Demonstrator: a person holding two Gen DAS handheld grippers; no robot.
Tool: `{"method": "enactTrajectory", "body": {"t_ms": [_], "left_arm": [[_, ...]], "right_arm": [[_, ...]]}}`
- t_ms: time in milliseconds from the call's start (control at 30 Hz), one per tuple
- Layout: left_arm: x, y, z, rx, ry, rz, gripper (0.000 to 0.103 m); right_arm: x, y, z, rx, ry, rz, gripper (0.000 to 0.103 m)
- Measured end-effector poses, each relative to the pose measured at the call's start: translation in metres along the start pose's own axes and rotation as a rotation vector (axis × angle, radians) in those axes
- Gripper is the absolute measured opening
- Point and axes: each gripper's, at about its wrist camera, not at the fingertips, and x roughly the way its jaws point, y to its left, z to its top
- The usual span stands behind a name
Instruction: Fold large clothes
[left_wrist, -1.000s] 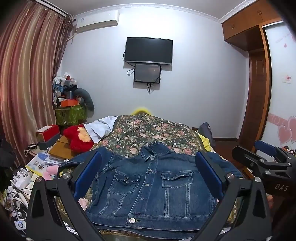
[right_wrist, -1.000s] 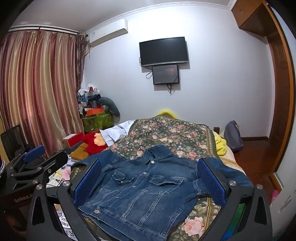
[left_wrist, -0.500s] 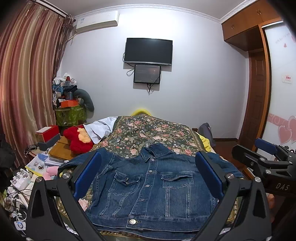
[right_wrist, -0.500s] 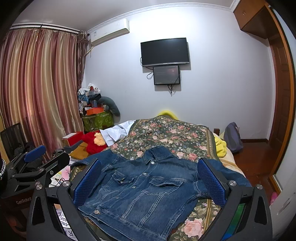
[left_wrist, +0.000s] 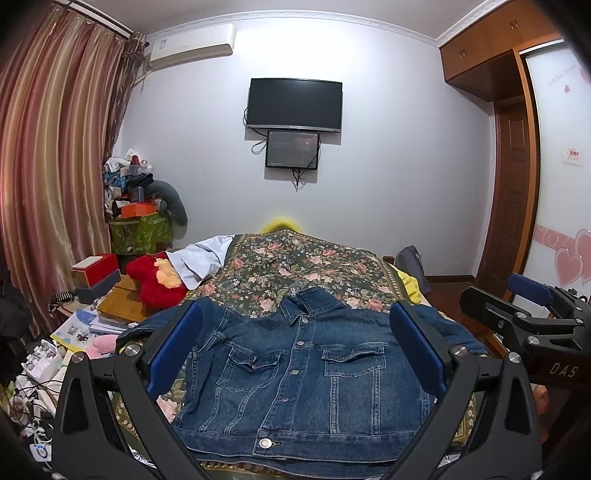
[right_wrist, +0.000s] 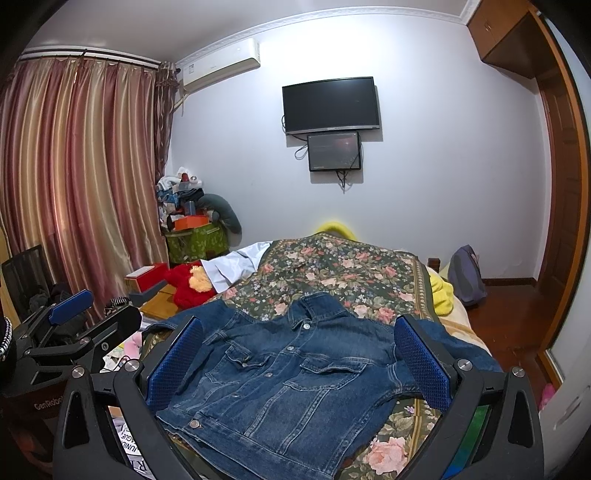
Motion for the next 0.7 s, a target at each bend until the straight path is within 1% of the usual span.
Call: {"method": "enactTrajectory", "body": {"t_ms": [700], "left_arm": [[-0.0033,-0.0024,0.0008,0.003,-0.007,-0.003,0.102]], "right_arm": [[-0.0004,0.0014,0.0007,-0.002,-0.002,0.0,0.103]]}}
